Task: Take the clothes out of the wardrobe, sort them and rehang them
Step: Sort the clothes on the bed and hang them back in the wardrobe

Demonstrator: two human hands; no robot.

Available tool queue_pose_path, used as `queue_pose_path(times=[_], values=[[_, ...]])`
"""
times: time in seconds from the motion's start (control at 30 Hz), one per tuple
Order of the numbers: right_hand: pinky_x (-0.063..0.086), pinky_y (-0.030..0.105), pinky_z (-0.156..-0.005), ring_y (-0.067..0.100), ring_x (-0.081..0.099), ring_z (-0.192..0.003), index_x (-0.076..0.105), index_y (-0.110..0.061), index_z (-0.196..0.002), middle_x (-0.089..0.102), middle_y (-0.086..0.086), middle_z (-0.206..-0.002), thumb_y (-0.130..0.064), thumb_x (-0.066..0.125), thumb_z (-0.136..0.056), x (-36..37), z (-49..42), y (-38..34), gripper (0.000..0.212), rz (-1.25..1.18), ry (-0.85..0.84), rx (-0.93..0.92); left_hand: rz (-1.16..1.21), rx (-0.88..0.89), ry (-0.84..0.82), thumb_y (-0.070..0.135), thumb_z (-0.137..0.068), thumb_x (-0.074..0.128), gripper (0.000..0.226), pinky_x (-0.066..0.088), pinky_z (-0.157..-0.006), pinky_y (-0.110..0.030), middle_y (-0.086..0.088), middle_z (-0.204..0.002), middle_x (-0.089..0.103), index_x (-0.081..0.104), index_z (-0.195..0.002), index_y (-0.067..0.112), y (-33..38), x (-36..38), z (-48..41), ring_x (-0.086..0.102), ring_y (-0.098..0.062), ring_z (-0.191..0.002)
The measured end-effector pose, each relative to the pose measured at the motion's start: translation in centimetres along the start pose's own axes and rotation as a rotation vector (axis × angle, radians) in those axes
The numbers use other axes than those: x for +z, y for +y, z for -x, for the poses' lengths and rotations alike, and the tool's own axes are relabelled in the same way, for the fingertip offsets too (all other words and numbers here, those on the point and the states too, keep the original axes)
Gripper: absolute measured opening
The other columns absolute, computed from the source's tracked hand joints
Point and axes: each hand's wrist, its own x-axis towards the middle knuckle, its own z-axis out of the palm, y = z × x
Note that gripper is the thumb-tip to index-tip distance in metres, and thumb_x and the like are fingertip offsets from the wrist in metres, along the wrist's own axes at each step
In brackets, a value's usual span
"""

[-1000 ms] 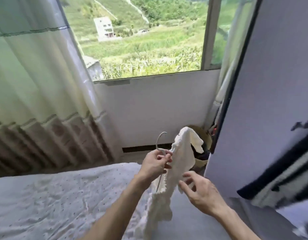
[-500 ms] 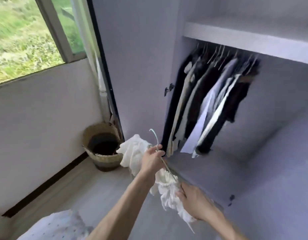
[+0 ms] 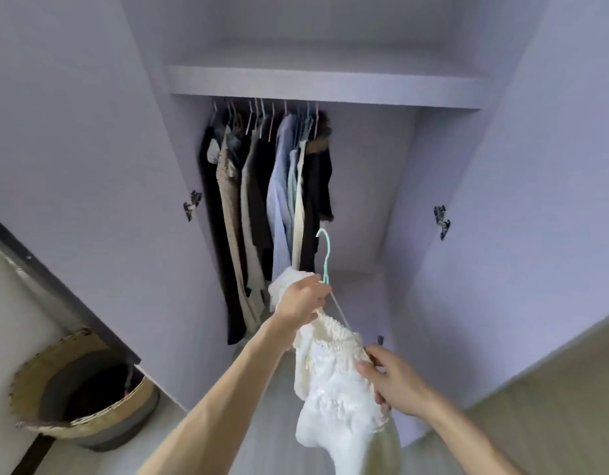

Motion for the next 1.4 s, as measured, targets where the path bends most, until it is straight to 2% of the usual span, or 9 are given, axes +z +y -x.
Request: queue_pose_path(times=[0.1,0.17,0.3,0.4,0.47,0.7,0.97,1.13,1.4], values=[[0.043,0.029,-0.049,0.012,0.048,-0.047,0.050,-0.023,-0.081,0.046,-0.004,-0.063,-0.026,0.051,-0.101,-1.7,-1.1,-0.6,0.020,-0.120,0.112,0.010,-0.333,0.119,-0.022,0.025,-0.096,0.058,0.053,0.041,-0.095,-0.025,-0.003,-0.138,0.055,0.044,-0.147,0.027,2.4,-0.2,-1.8,0.053,-0.014,-0.122],[0.040,0.028,-0.048,0.012,0.044,-0.046,0.054,-0.013,-0.089,0.045,-0.004,-0.059,-0.023,0.052,-0.101,-2.9,-2.9,-1.1,0.016,-0.195,0.151,0.025,-0.500,0.198,-0.018,0.028,-0.098,0.055,0.061,0.035,-0.105,-0.024,-0.002,-0.153,0.043,0.032,-0.154,0.026,4.7,-0.8,-2.8,0.045,-0.014,-0.136],[0.034,0.030,-0.050,0.015,0.040,-0.046,0.043,-0.007,-0.082,0.039,-0.004,-0.050,-0.020,0.052,-0.101,-5.6,-8.0,-2.1,0.025,-0.235,0.208,0.019,-0.761,0.366,0.076,0.030,-0.099,0.052,0.062,0.046,-0.089,-0.019,-0.001,-0.149,0.045,0.026,-0.156,0.027,10.4,-2.8,-5.5,0.062,0.003,-0.098],[0.034,0.029,-0.051,0.015,0.039,-0.044,0.036,-0.009,-0.079,0.040,0.001,-0.051,-0.021,0.050,-0.101,-8.4,-12.3,-3.9,0.029,-0.221,0.251,-0.015,-0.892,0.498,0.218,0.029,-0.099,0.053,0.067,0.027,-0.118,-0.034,-0.004,-0.162,0.023,0.022,-0.158,0.022,15.0,-4.6,-8.5,0.025,-0.021,-0.148],[0.035,0.030,-0.052,0.013,0.040,-0.043,0.034,-0.014,-0.077,0.040,0.004,-0.056,-0.020,0.050,-0.100,-10.4,-15.3,-5.3,0.029,-0.221,0.284,-0.050,-0.969,0.561,0.328,0.031,-0.099,0.053,0.071,0.014,-0.122,-0.039,-0.007,-0.166,0.010,0.017,-0.159,0.024,18.3,-5.4,-10.4,0.005,-0.025,-0.153],[0.033,0.032,-0.053,0.005,0.043,-0.041,0.028,-0.016,-0.078,0.033,0.002,-0.071,-0.022,0.044,-0.101,-18.1,-26.4,-9.7,0.028,-0.193,0.316,-0.097,-1.343,0.801,0.648,0.040,-0.099,0.048,0.074,0.007,-0.123,-0.055,-0.006,-0.167,-0.004,0.008,-0.160,0.026,28.4,-6.1,-16.9,-0.004,-0.026,-0.153],[0.038,0.023,-0.047,0.008,0.043,-0.048,0.035,-0.017,-0.080,0.037,-0.003,-0.068,-0.025,0.041,-0.104,-23.2,-36.5,-13.9,0.026,-0.154,0.341,-0.138,-1.492,0.881,0.702,0.050,-0.105,0.021,0.062,0.002,-0.123,-0.055,0.002,-0.168,-0.001,-0.010,-0.156,0.038,31.2,-7.0,-26.2,-0.006,-0.020,-0.154],[0.039,0.026,-0.050,0.012,0.048,-0.055,0.037,-0.014,-0.081,0.041,-0.001,-0.068,-0.024,0.041,-0.104,-24.1,-41.3,-15.3,0.026,-0.155,0.379,-0.132,-1.397,1.026,0.865,0.053,-0.105,0.023,0.062,-0.001,-0.120,-0.057,-0.007,-0.164,0.015,0.003,-0.159,0.031,29.7,-6.6,-29.6,0.006,-0.029,-0.153],[0.039,0.024,-0.050,0.028,0.067,-0.087,0.039,-0.016,-0.086,0.054,0.006,-0.087,-0.027,0.037,-0.105,-21.7,-45.8,-14.5,0.022,-0.115,0.377,-0.046,-1.378,1.074,0.912,0.054,-0.104,0.028,0.062,0.000,-0.120,-0.059,-0.006,-0.164,0.017,0.010,-0.158,0.031,29.5,-7.0,-30.9,0.008,-0.029,-0.152]])
